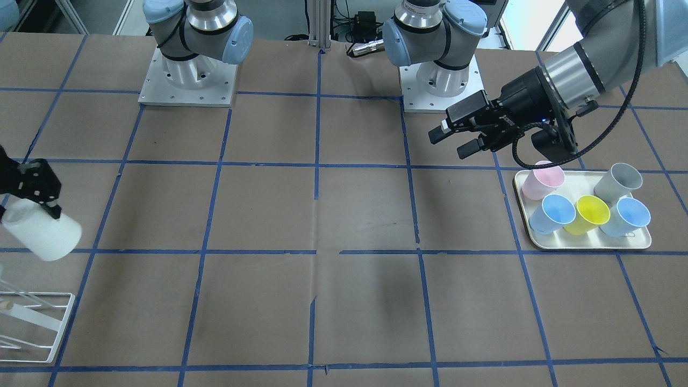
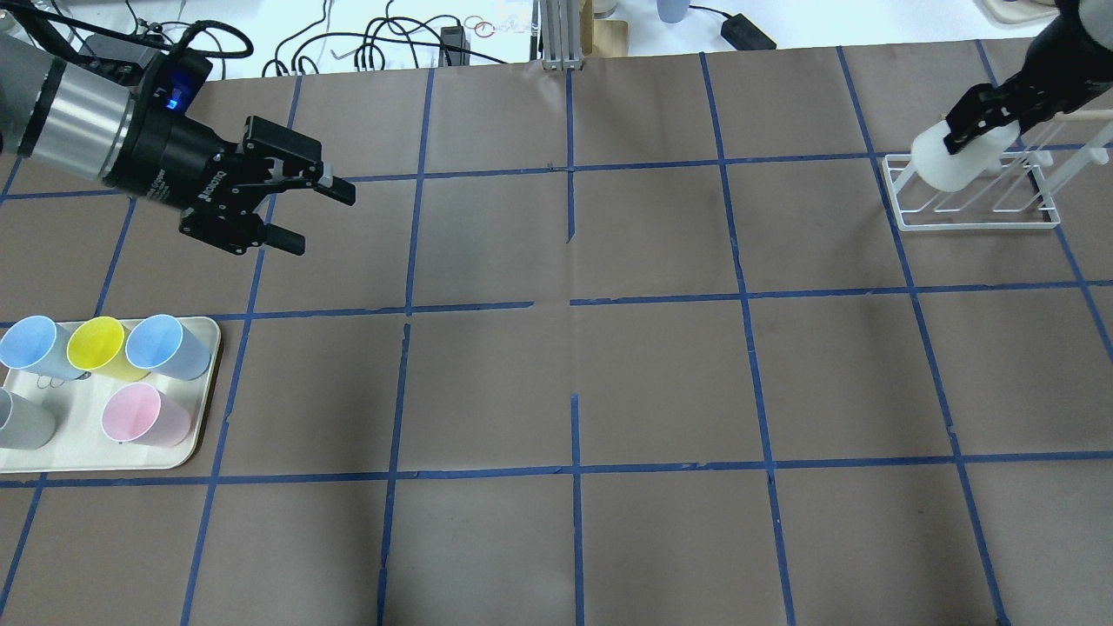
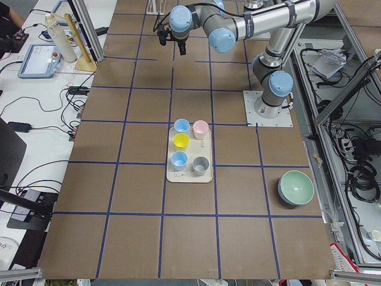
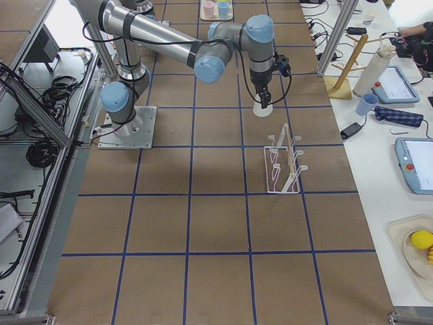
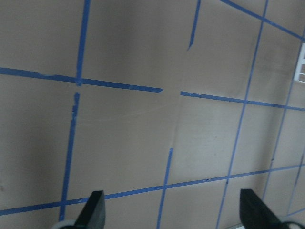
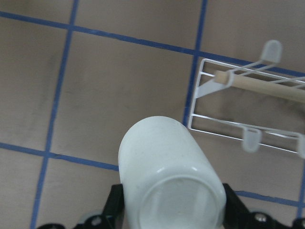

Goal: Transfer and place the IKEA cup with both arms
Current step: 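Lift the white cup with the right gripper while the left gripper approaches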

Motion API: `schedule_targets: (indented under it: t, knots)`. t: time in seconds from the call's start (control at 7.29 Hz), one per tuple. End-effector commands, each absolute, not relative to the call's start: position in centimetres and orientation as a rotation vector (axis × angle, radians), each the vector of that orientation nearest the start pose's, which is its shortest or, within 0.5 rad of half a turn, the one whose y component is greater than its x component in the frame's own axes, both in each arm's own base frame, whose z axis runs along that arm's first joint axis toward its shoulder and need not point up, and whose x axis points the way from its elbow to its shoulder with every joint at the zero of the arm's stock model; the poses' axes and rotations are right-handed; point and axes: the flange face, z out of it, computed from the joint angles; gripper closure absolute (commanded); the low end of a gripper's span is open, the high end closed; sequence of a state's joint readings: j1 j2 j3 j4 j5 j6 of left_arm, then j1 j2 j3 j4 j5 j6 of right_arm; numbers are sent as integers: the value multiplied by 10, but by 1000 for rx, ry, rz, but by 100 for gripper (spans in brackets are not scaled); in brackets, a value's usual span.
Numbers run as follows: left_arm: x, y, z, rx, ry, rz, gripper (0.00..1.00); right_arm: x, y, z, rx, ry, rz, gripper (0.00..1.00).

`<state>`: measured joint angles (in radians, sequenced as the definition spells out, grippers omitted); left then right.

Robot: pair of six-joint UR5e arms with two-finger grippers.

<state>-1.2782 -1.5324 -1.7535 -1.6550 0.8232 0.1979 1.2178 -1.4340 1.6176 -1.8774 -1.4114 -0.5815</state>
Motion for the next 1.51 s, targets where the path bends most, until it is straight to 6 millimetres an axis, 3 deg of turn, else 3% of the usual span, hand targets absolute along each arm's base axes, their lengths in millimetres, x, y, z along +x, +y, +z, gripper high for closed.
schedule_targets:
  t: [0.0,0.27,0.41,0.82,1.1,1.37]
  knots:
    - [-111,-491,450,171,-2114,-11,0,24,-572,427,-419,2762,-279,79]
    - [-125,-493,463,170,-1942,32,0,95,-567,443,-335,2516,-302,80]
    - [-128,-494,467,184,-1898,32,0,110,-567,449,-249,2366,-287,80]
    - [-133,-496,477,187,-1786,59,0,131,-567,468,50,1867,-156,81]
    - [-135,-497,484,186,-1736,75,0,137,-561,458,189,1684,-36,82]
    - [-138,-500,486,172,-1697,92,0,148,-547,432,251,1611,29,84]
